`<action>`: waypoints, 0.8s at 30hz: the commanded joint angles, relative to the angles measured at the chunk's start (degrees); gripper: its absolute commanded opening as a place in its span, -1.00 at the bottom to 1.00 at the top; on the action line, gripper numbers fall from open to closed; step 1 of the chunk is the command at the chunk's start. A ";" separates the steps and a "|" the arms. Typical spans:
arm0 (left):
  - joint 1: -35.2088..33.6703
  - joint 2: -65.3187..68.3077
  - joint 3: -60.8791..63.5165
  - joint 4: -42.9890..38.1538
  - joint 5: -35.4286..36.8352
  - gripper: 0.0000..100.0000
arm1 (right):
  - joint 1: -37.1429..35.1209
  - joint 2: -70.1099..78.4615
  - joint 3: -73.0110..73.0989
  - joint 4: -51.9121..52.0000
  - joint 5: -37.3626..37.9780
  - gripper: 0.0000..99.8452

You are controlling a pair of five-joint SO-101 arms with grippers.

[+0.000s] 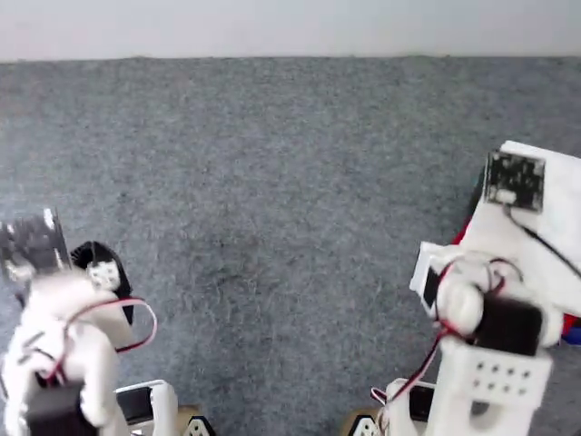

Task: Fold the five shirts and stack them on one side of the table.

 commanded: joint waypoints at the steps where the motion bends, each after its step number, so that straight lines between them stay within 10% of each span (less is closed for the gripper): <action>1: 0.26 -13.10 12.26 -5.45 0.35 -0.97 | -0.48 -8.48 10.37 -7.60 -1.32 -0.97; 24: 0.70 -21.10 48.04 -18.37 -0.09 -0.97 | -8.57 -44.88 61.89 -17.71 -0.79 -0.97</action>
